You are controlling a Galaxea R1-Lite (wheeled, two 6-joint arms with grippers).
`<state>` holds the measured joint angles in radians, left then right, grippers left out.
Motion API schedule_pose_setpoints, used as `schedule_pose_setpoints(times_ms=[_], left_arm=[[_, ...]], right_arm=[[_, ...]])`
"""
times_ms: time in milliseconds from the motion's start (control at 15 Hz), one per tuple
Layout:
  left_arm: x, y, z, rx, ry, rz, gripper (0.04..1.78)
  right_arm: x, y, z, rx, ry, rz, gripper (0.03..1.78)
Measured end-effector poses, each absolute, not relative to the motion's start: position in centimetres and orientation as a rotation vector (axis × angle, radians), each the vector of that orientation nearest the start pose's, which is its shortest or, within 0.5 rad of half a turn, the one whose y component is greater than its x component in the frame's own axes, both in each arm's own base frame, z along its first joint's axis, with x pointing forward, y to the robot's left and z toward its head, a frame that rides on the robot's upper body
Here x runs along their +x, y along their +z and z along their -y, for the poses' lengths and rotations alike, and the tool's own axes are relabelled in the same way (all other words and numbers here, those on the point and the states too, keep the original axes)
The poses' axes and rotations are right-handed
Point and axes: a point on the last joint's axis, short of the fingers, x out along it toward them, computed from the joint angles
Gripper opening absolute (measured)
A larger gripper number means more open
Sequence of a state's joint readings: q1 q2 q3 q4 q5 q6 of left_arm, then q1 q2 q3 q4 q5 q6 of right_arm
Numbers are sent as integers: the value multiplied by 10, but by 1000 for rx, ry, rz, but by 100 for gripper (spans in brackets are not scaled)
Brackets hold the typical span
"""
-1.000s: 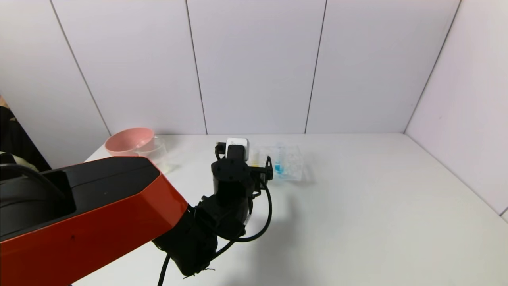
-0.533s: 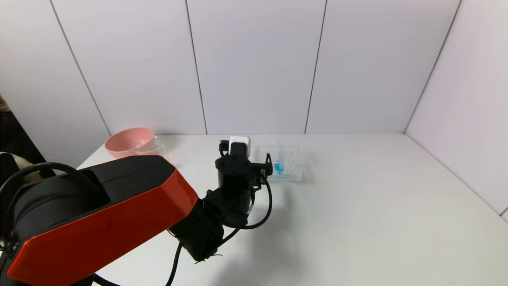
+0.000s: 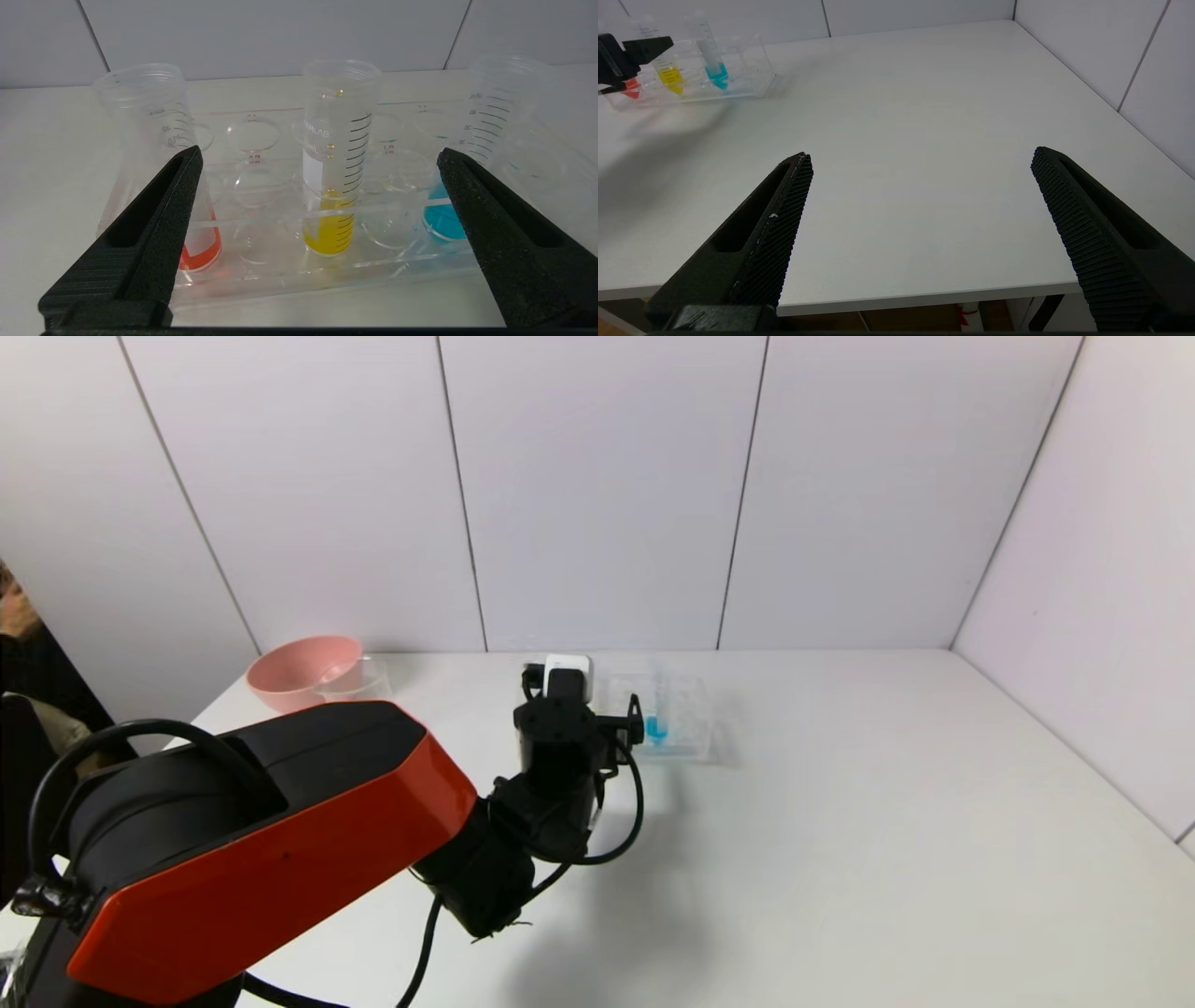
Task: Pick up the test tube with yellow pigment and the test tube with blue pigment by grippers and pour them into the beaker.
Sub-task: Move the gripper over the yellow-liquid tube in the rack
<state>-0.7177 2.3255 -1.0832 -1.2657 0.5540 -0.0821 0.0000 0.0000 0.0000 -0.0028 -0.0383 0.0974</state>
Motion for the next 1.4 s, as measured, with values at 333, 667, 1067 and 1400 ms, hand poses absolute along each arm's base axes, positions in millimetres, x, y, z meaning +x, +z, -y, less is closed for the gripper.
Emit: schedule_pose_setpoints(times_ms=[333,667,1067,1400], left_arm=[[342,81,278,-100,-162,14,176],[345,78,279,-99,-159,11,175],[348,74,278,-97,-154,8,109],[348,75,279,-98,-161,9,43]], right_arm=[[-23,76,1,97,-38,5,171],[-23,76,1,97,-38,5,171],[-23,76,1,97,-38,5,171],[-23,76,1,97,-38,5,171]])
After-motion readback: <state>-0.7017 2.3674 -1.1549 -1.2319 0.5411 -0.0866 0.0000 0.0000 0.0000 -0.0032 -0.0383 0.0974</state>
